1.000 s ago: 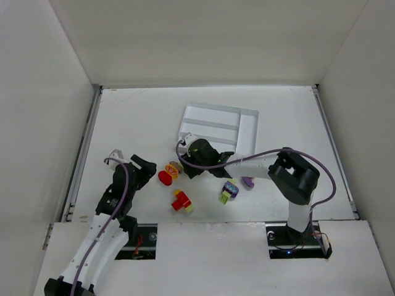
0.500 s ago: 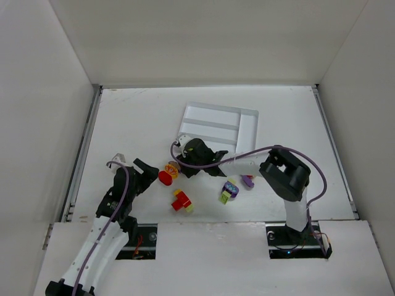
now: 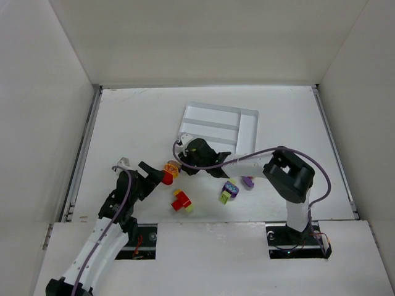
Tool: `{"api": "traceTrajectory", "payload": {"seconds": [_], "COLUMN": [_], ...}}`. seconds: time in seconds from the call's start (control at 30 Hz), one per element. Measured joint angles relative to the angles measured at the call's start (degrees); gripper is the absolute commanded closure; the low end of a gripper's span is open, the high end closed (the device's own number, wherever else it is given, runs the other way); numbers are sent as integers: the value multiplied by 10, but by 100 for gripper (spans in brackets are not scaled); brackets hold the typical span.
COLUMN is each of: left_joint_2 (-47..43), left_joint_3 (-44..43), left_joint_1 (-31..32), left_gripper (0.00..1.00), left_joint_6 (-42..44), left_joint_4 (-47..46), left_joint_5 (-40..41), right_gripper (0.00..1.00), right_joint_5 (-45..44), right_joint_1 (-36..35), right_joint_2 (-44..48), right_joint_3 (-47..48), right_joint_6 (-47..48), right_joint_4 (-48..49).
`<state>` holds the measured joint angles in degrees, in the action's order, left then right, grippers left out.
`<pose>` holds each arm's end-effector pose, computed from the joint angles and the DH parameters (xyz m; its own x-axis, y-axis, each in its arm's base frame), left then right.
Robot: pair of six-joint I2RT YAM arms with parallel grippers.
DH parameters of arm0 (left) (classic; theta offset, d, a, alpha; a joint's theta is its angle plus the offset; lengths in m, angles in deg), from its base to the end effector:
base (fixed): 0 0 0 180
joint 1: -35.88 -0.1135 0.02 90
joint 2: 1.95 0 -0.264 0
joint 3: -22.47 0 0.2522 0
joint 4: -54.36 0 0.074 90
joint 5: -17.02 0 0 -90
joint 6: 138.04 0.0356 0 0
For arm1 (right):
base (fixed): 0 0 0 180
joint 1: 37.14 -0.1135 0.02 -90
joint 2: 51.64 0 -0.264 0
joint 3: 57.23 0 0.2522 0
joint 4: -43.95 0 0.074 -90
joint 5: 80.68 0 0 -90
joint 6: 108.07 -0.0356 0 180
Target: Sort the legos into containers by color
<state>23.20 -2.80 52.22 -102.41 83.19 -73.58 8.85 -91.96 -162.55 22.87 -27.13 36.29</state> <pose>0.1240 -0.0367 0.1736 -0.5044 -0.6991 -0.5068 -0.2057 0.6673 -0.7158 0.2403 0.3404 0.1628 -0.4821 -0.4106 -0.7740 -0.7470 0.6542 0.1182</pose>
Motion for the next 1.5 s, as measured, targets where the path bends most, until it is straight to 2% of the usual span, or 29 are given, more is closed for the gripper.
{"api": "traceTrajectory", "payload": {"seconds": [0.23,0.47,0.73,0.93,1.17,1.3,1.37,1.5], "left_joint_2": [-6,33,73,74,92,96,96,94], "left_joint_3": [18,27,27,31,46,53,56,61], "left_joint_1": [24,105,171,193,201,203,205,207], "left_gripper": [7,7,16,22,27,34,44,55], "left_joint_6": [-47,-117,-151,-158,-159,-160,-161,-161], "left_joint_4": [-66,-182,-246,-289,-321,-339,-346,-358], "left_joint_5": [-6,31,105,158,184,188,188,188], "right_gripper": [76,76,76,76,76,76,76,76], "right_joint_5": [-32,-66,-73,-72,-70,-73,-75,-79], "right_joint_1": [-7,-23,-24,-27,-37,-50,-52,-52], "right_joint_2": [42,78,106,112,118,128,132,139], "right_joint_3": [-32,-37,-50,-60,-64,-64,-64,-66], "right_joint_6": [-34,-83,-123,-142,-159,-164,-166,-169], "right_joint_4": [10,10,10,9,8,7,7,7]}}
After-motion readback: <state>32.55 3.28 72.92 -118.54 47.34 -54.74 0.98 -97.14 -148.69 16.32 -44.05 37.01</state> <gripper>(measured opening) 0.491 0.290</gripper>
